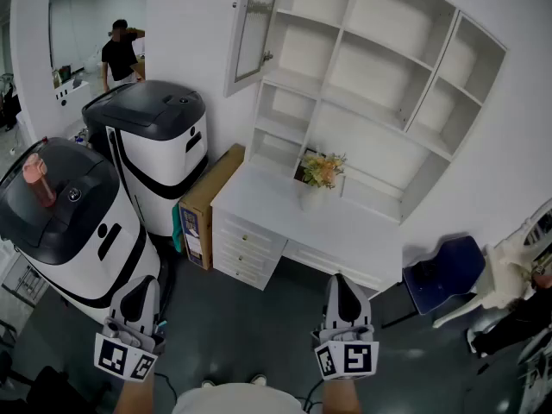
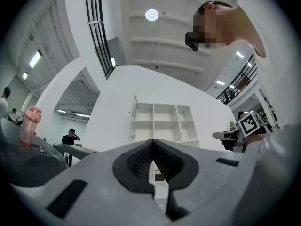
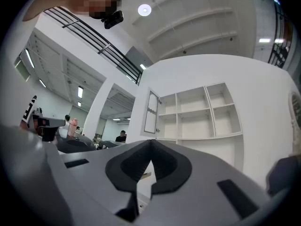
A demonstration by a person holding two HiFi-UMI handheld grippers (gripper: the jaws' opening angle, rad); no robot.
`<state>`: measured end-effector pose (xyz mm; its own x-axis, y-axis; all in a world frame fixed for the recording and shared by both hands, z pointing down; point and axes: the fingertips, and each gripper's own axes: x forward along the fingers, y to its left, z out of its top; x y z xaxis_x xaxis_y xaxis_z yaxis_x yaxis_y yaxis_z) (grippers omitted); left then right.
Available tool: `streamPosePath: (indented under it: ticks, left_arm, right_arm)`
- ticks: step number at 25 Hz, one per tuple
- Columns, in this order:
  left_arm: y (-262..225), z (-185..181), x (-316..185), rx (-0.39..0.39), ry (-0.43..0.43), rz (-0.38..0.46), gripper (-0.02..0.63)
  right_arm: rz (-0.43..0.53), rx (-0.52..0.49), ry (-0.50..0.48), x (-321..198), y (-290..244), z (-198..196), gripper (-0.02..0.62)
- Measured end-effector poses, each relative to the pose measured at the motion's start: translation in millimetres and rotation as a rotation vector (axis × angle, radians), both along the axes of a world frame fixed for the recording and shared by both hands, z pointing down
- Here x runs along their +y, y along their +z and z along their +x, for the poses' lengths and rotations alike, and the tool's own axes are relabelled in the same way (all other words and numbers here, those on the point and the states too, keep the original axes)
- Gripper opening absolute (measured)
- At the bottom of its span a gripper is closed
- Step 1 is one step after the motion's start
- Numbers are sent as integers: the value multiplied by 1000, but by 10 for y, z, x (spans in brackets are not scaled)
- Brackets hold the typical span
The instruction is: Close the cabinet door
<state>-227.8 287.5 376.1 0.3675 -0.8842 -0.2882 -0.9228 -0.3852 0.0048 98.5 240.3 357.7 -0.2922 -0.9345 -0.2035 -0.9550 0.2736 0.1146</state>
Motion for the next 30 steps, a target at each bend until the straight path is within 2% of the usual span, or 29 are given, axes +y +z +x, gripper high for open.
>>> streamPosePath:
  ticks: [8, 16, 17, 19, 24, 27, 30]
  left_arm:
    - [-25, 266, -111, -11, -20, 10, 6]
    - [-87, 452, -240, -12, -92, 43, 12]
    - [-95, 465, -263, -7, -104, 45, 28]
    - [-106, 487, -317, 3, -129, 44, 122]
    - [-157, 564, -484, 10, -191, 48, 284]
    - [-159, 605, -631, -13, -209, 36, 347]
    - [-115, 674, -787, -35, -203, 3, 374]
  right_arm:
    - [-6, -18, -32, -151, 48, 263, -2]
    - [23, 8, -86, -271, 31, 526, -2]
    - [23, 6, -88, -290, 41, 589, -2]
    - [22, 3, -90, -323, 62, 719, -2]
    - [17, -16, -87, -395, 141, 1071, -2]
    - [-1, -27, -78, -471, 254, 1232, -2]
    - [-32, -39, -77, -579, 381, 1327, -2]
